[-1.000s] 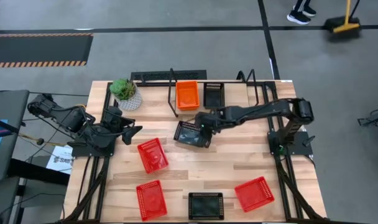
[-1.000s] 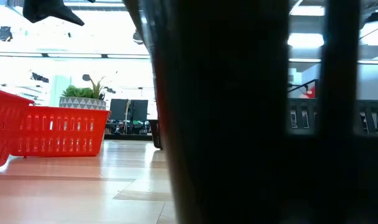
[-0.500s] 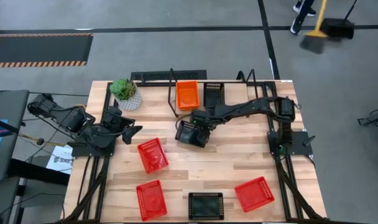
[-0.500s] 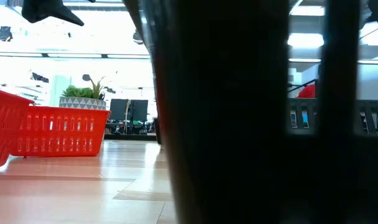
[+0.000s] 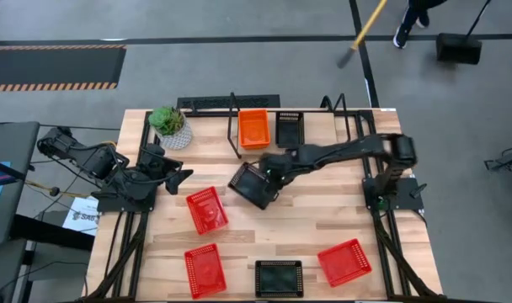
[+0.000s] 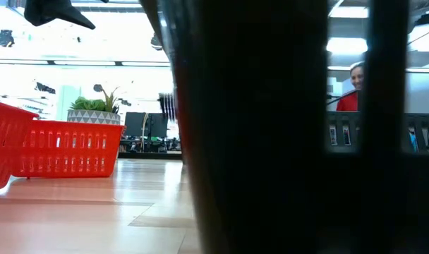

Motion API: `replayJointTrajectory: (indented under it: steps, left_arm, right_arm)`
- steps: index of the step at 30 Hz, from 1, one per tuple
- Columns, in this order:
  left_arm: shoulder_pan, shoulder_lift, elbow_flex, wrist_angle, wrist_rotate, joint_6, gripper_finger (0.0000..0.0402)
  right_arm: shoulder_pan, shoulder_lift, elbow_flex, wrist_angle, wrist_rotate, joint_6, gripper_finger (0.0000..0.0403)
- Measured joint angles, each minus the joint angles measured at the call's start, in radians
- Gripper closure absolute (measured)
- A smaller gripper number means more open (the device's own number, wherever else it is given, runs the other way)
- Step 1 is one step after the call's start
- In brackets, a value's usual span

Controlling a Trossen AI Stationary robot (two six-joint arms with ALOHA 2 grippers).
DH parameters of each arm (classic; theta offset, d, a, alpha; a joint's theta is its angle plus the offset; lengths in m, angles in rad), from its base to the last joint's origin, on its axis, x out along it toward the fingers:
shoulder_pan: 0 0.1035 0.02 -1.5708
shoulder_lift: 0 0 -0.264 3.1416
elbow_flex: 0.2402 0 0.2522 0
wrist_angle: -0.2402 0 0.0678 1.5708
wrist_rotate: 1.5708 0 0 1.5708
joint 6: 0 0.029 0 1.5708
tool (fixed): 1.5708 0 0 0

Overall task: Stack baskets on shelf by color
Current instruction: Stack the top black bin on top of the black stacked bins on the shelf

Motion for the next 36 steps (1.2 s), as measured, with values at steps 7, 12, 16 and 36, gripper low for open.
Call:
replayJointTrajectory:
  steps: [7,12,16,36]
  left_arm:
    - [0.0,0.0,0.0,0.0,-0.003,-0.002,0.0123]
    - [0.0,0.0,0.0,0.001,-0.016,-0.003,0.0123]
    - [0.0,0.0,0.0,0.0,-0.016,-0.003,0.0123]
    - [0.0,0.0,0.0,0.001,-0.021,-0.005,0.0123]
  right_arm:
    - [-0.1,-0.245,0.055,-0.101,0.183,0.208,0.0396]
    - [-0.265,-0.328,0.055,-0.203,0.324,0.32,0.0393]
    - [-0.363,-0.314,0.055,-0.257,0.326,0.315,0.0398]
    - [-0.453,-0.147,-0.003,-0.229,0.191,0.382,0.0376]
